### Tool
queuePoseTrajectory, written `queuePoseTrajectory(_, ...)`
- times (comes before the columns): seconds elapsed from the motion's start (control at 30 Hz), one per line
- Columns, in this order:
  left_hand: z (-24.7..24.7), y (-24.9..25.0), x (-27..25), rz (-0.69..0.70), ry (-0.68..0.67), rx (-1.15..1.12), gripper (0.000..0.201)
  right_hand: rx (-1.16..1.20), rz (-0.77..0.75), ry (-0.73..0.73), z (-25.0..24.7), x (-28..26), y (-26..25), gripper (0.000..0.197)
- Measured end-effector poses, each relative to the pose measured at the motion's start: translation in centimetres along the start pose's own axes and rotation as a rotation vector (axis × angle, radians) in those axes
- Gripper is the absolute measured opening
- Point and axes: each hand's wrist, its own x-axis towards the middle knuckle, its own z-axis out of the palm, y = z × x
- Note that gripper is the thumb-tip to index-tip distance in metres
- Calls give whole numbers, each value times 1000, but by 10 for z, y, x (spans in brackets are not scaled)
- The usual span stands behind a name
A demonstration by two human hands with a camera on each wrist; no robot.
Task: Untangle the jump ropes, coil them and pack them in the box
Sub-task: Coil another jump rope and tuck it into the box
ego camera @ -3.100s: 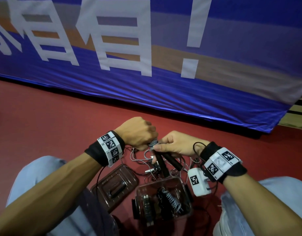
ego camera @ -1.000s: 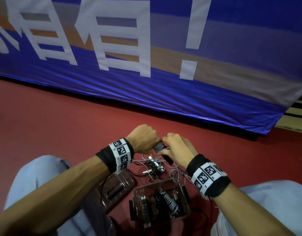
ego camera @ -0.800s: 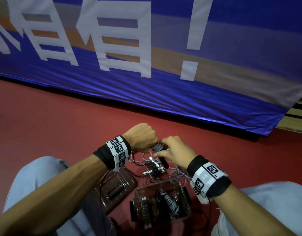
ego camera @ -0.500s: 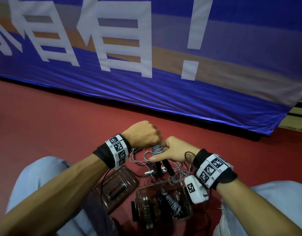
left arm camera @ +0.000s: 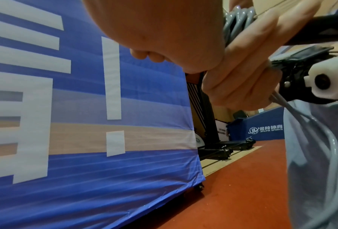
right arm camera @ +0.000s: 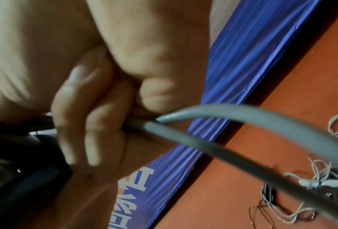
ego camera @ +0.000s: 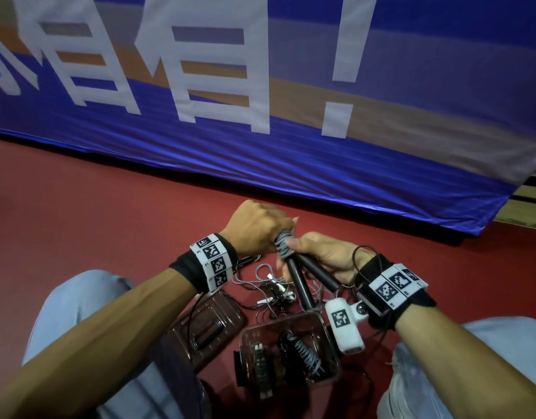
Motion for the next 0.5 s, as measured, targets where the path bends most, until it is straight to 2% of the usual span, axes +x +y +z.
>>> queuePoseTrajectory(0.1,3,5,0,-76,80,-39,39,116,-55,-31,1,-4,-4,76)
queuePoseTrajectory(0.27,12,6,-5,-212,156,-114,41,304,-132,2,2,-5,-4,85)
queuePoseTrajectory(0.33,16,8,-8,-294,156,-178,35,319,-137,44,4,-9,-5,81)
queuePoseTrajectory(0.4,18,13,-10,-422,151,-250,34,262,-93,161,5,-11,-3,82)
queuePoseTrajectory(0.43,19,16,-10,-513,142,-298,34,229,-70,222,4,-10,-2,79)
queuePoseTrajectory(0.5,26,20,-10,-709,145,-435,25,254,-107,261,5,-4,-2,49)
